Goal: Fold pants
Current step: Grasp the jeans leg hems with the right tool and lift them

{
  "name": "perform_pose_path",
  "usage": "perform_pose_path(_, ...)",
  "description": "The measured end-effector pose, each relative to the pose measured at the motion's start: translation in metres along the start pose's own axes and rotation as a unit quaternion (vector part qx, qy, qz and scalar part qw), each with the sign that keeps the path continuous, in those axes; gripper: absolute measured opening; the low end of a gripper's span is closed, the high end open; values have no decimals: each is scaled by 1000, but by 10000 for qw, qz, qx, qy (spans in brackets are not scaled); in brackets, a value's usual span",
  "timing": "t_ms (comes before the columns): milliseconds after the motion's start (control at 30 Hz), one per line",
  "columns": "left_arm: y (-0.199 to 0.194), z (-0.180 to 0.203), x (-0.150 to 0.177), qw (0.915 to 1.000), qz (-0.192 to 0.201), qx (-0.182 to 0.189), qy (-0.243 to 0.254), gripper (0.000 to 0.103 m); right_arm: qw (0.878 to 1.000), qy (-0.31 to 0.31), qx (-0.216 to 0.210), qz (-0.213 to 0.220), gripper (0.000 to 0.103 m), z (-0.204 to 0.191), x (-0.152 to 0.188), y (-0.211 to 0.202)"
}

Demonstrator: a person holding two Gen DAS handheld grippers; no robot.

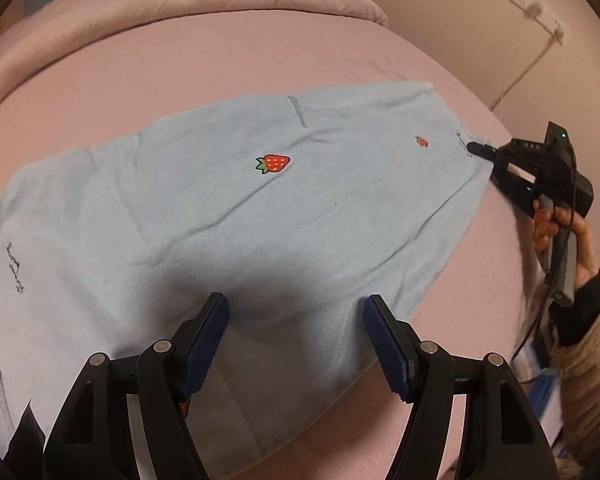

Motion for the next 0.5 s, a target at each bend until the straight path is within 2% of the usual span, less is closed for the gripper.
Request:
perform_pose_path(33, -3, -4, -1, 9999, -30, 67, -141, 70, 9999, -78, 135, -8, 4, -5, 0, -1)
perform_pose_path(100, -10, -10, -5, 9986, -30, 247, -471, 70, 9975, -588, 358, 149, 5, -33, -6, -10)
perform_pose_path(133, -17, -13, -8, 9967, 43, 467, -657, 70, 9945, -954, 308, 304, 5, -48, -6, -19)
perform_pose_path(167, -26, -16, -12, 9918, 167, 866, -924, 70, 9886, -1421, 172, 475, 5, -70, -3, -30)
perform_pose_path(200, -32, -19, -14, 9868, 247, 1154, -1112, 70, 9783, -1967, 145, 635, 5, -94, 3, -41)
perform_pose_path(233, -41, -23, -17, 9752, 380, 1643, -1432, 72, 9646, -2516, 209, 762, 5, -117, 11, -50)
perform_pose_path(267, -49, -29, -20, 9612, 503, 2091, -1730, 78, 9443, -3155, 280, 894, 5, -142, 23, -58)
perform_pose_path(300, -54, -32, -22, 9507, 586, 2372, -1912, 82, 9198, -3787, 312, 975, 5, -166, 40, -64)
perform_pose_path(333, -57, -36, -25, 9411, 652, 2600, -2062, 88, 9016, -4200, 322, 988, 5, -182, 53, -65)
perform_pose_path(367, -61, -39, -27, 9323, 709, 2797, -2181, 89, 8806, -4626, 311, 978, 5, -198, 71, -66)
perform_pose_path(400, -62, -42, -28, 9285, 730, 2883, -2223, 89, 8612, -4984, 274, 957, 6, -212, 90, -64)
perform_pose_path(500, -52, -48, -30, 9250, 663, 2929, -2329, 89, 8085, -5814, 199, 887, 8, -238, 152, -50)
Point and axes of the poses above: each gripper's, at about its wrist camera, not at the fingertips, and y roughly the way its jaws point, z to its right, x to its underside, the point moved 2 cm from there along y, roughly the way its jaws point, and after that the axes turned 7 degrees about -y, right-handed, at the moved point
